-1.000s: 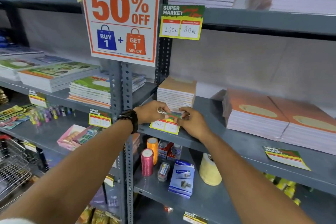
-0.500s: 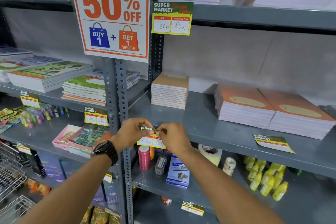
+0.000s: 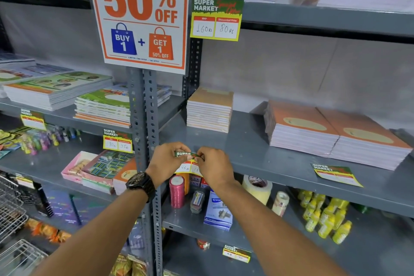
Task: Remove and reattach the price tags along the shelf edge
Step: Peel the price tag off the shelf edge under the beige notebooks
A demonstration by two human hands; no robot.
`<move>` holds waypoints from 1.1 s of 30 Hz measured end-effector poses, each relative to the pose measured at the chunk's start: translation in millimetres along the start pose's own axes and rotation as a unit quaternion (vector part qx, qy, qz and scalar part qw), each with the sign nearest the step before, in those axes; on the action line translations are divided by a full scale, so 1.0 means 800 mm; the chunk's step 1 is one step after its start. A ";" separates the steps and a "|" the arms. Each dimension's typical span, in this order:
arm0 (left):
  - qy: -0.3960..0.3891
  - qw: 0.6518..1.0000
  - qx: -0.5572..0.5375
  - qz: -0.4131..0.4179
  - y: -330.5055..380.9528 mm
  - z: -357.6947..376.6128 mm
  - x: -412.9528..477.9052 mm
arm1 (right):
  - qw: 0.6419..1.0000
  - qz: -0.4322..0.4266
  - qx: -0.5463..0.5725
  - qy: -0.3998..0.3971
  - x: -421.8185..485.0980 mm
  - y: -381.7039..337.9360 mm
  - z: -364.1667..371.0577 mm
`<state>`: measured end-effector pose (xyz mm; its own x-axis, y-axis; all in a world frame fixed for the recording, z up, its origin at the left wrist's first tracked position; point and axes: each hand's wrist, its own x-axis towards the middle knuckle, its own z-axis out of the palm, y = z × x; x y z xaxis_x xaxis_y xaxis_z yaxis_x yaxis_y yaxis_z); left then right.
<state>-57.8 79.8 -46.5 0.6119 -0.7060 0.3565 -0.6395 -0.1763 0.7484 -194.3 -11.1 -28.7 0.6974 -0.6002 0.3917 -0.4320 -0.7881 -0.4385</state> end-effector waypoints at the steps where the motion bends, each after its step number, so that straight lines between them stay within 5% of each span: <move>1: 0.002 1.000 0.003 0.002 0.001 0.000 -0.001 | 1.000 -0.004 -0.007 0.003 0.000 0.001 0.001; 6: 0.023 0.999 0.033 0.016 0.005 0.001 -0.003 | 0.998 -0.040 -0.057 0.011 0.007 0.001 0.003; 14: 0.022 0.953 0.267 0.143 0.007 -0.019 0.011 | 0.986 -0.092 -0.135 0.031 0.014 -0.004 0.002; 24: -0.014 0.934 0.285 0.217 -0.004 -0.032 0.018 | 0.983 -0.088 -0.156 0.024 0.030 -0.013 0.005; 33: 0.005 0.932 0.268 0.244 -0.012 -0.035 0.020 | 0.987 -0.120 -0.084 -0.066 0.037 0.017 -0.017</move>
<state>-29.1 89.3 -32.2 0.1895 -0.7858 0.5887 -0.9819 -0.1553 0.1087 -187.3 -41.1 -12.2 0.8550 -0.3797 0.3534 -0.3270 -0.9234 -0.2009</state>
